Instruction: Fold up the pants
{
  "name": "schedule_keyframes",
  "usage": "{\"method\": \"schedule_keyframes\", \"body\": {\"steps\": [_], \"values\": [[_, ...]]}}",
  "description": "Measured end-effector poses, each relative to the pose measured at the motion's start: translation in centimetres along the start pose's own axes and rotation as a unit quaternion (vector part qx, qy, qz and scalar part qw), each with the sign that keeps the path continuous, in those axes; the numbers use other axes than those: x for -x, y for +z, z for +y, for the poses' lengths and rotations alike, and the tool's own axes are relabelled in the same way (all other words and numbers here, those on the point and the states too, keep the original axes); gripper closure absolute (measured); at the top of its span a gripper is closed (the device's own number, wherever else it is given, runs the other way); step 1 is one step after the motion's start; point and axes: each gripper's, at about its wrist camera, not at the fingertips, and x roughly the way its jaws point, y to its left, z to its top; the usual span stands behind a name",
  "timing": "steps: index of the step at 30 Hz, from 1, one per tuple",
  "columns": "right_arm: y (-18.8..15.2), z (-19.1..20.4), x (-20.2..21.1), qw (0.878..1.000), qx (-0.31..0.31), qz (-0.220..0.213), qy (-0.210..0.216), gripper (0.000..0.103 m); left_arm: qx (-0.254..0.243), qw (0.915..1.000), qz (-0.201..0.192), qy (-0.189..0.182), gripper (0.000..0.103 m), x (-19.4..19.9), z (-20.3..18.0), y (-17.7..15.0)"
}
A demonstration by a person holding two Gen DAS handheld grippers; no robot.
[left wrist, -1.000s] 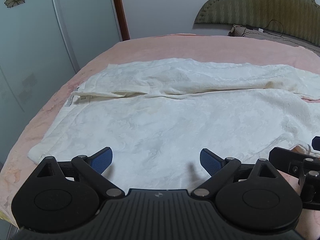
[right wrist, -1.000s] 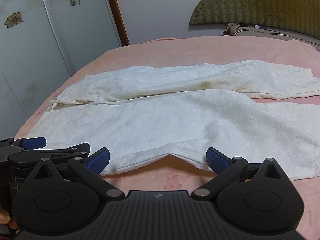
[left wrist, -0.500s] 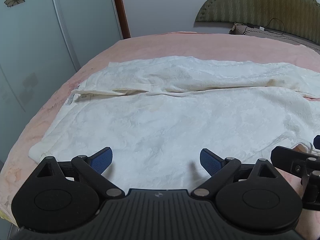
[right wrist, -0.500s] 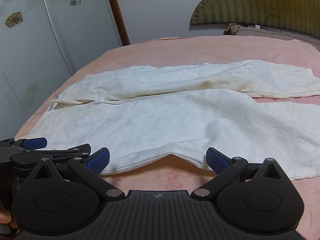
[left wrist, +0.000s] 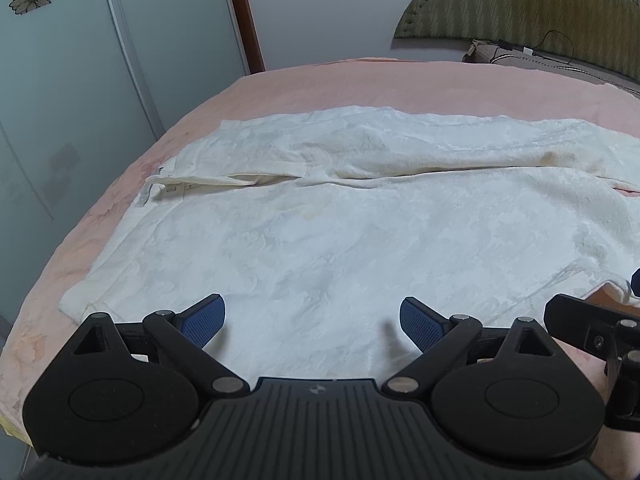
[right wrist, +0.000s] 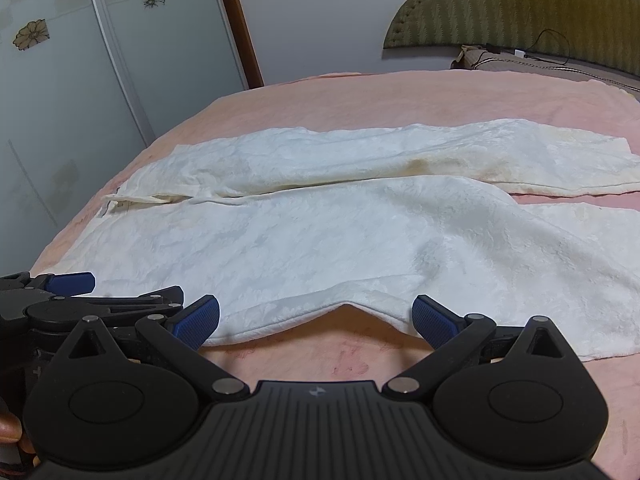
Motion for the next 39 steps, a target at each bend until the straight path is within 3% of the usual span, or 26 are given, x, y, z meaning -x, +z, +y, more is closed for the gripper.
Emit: {"method": "schedule_keyframes", "body": {"steps": [12,17,25,28,31,33,34,37,39], "values": [[0.0,-0.1,0.0,1.000,-0.004,-0.003,0.004,0.000,0.005,0.9999,-0.008,-0.005,0.007,0.0,0.2,-0.2],[0.4,-0.1,0.3,1.000,0.009,-0.025,0.005,0.000,0.005,0.9997,-0.022,0.005,0.007,-0.4,0.5,-0.1],[2.6,-0.6,0.2,0.997,0.043,-0.067,-0.019,0.000,0.016,0.9998,-0.005,0.010,0.007,-2.4,1.6,0.5],[3.6,-1.1,1.5,0.989,0.042,-0.139,-0.006,0.000,0.019,0.9996,-0.013,0.014,0.007,-2.8,2.1,0.8],[3.8,-0.8,3.4,0.964,0.092,-0.248,-0.006,0.000,0.028,0.9991,-0.028,0.014,0.007,-3.2,2.7,1.6],[3.3,-0.5,2.8,0.946,0.158,-0.284,-0.016,0.000,0.040,0.9988,-0.026,0.012,0.007,-3.9,3.2,2.5],[3.5,-0.4,1.6,0.944,0.192,-0.266,-0.018,0.000,0.047,0.9985,-0.024,0.011,0.007,-4.4,3.4,3.0],[5.7,-0.8,-2.8,0.969,0.201,-0.139,-0.027,0.000,0.065,0.9971,-0.031,0.025,0.007,-5.8,4.2,4.2],[7.5,-1.5,-4.6,0.975,0.185,-0.122,0.016,0.000,0.068,0.9955,-0.043,0.049,0.007,-6.8,4.6,4.7]]}}
